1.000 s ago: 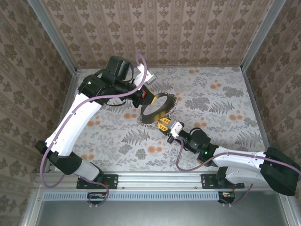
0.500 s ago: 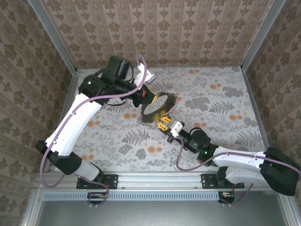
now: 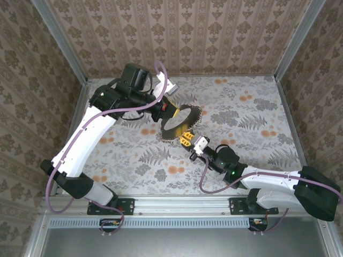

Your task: Put the keys on the keyring

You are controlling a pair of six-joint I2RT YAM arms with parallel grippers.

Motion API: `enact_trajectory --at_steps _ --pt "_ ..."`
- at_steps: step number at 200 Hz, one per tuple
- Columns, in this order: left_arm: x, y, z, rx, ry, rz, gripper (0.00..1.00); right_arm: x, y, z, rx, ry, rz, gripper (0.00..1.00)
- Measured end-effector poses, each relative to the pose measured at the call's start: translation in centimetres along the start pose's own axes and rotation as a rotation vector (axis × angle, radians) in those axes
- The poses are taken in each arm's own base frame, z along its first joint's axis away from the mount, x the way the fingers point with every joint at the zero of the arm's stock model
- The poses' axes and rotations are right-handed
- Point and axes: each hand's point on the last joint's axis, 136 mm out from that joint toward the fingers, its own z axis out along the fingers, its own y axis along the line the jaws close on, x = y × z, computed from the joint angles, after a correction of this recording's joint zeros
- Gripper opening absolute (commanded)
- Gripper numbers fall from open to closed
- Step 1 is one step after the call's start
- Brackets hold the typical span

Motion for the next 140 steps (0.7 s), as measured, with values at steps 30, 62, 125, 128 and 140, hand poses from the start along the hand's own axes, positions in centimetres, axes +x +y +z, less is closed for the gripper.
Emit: enact_trajectory --at_steps 30,62,125,128,140 --pt "0.0 0.0 0.0 0.0 0.0 0.0 0.0 0.1 -0.1 0.0 0.009 0.006 -0.015 0.11" --pt "0.0 0.2 0.0 -0.009 -0.001 -0.002 0.0 0.2 -0.3 0.0 0.016 0.008 -0.022 0.02" --pt "1.2 3.5 -0.5 -0.094 -0.063 -0.146 0.0 0.3 -0.6 -0.1 0.03 0.022 -0.011 0.0" --pt "1.3 3.7 -0.5 -0.096 -0.069 -0.157 0.0 0.3 -0.7 -0.2 0.03 0.023 -0.009 0.0" --pt "1.3 3.8 -0.6 -0.095 -0.089 -0.177 0.0 0.3 -0.9 -0.3 0.033 0.026 0.005 0.0"
